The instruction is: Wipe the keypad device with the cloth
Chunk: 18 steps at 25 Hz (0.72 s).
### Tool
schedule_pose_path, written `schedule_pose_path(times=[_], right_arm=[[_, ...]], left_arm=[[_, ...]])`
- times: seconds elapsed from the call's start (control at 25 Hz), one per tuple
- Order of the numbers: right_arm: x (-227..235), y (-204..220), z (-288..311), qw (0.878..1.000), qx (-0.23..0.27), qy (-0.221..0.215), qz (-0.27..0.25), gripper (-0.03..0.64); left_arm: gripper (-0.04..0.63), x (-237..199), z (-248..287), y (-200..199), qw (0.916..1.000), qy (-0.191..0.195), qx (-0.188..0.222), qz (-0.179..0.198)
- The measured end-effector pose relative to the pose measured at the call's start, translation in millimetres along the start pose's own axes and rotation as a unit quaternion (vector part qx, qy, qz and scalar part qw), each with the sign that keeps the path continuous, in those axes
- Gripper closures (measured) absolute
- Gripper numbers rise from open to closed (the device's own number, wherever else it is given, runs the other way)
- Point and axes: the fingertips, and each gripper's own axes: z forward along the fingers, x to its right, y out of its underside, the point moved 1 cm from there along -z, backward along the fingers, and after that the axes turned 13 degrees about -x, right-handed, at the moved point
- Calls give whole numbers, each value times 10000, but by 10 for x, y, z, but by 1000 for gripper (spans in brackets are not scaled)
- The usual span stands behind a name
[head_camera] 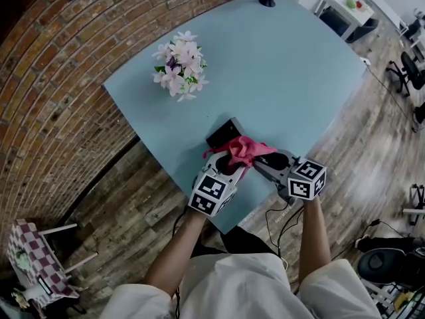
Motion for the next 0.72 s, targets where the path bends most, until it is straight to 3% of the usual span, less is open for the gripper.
schedule_pose_path(times=[0.24, 0.72], right_arm=[[-9, 10, -5, 9998, 42, -190, 4, 454], [-3, 17, -4, 9997, 5, -242, -85, 469]], left_arm=[[457, -269, 38, -111, 9993, -88, 165, -336], [448, -812, 137, -115, 9975, -358, 83, -612]])
